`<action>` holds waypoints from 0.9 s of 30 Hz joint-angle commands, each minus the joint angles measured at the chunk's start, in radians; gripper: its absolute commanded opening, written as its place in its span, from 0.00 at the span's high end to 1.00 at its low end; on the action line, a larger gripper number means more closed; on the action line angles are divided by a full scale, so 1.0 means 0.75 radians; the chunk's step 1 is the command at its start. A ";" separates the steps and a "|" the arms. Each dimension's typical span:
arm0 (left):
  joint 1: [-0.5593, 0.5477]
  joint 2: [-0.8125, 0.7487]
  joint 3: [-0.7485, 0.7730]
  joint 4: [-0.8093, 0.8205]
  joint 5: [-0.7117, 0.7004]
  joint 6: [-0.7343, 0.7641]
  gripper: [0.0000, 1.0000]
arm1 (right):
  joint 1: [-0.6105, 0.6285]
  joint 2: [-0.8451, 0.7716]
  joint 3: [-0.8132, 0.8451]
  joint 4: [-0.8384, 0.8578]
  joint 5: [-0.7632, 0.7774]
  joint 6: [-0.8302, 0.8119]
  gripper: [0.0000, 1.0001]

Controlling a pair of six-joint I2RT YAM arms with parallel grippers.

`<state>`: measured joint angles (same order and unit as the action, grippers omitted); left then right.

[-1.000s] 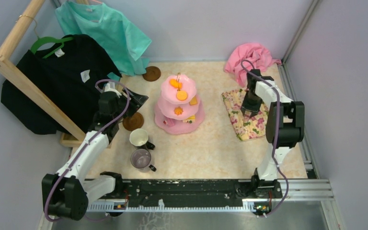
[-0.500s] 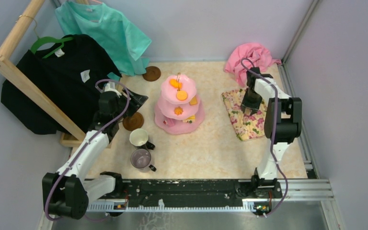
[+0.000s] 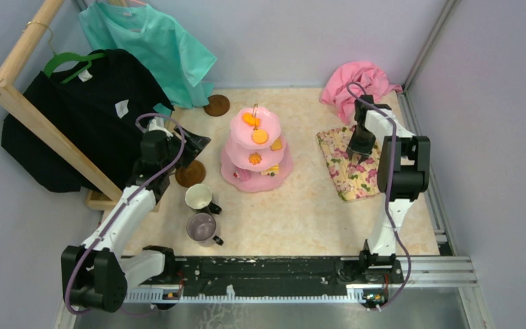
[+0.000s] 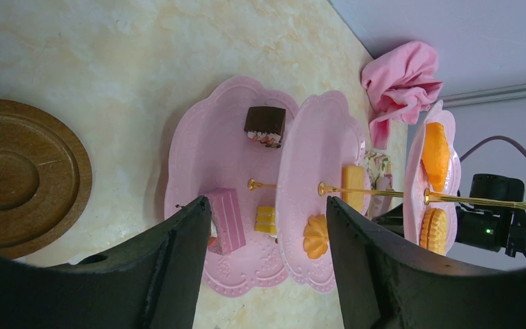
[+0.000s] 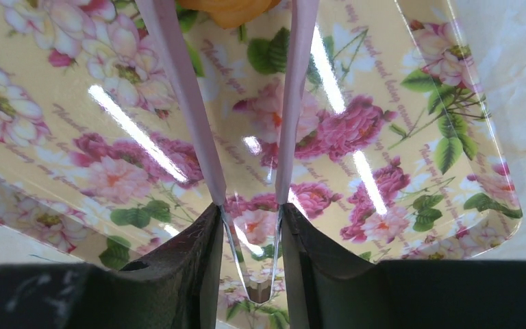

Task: Serve the afternoon tea
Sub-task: Pick up the desert from the tray.

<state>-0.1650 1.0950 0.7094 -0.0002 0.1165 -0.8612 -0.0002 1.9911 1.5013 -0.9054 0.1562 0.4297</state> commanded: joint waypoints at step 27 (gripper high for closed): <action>0.020 -0.066 0.020 -0.020 -0.091 -0.072 0.32 | 0.178 -0.504 -0.187 -0.020 -0.022 0.020 0.91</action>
<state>-0.1589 1.0733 0.7094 -0.0074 0.0841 -0.8837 0.0525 1.7405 1.3720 -0.9066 0.1234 0.4381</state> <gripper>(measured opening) 0.681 0.316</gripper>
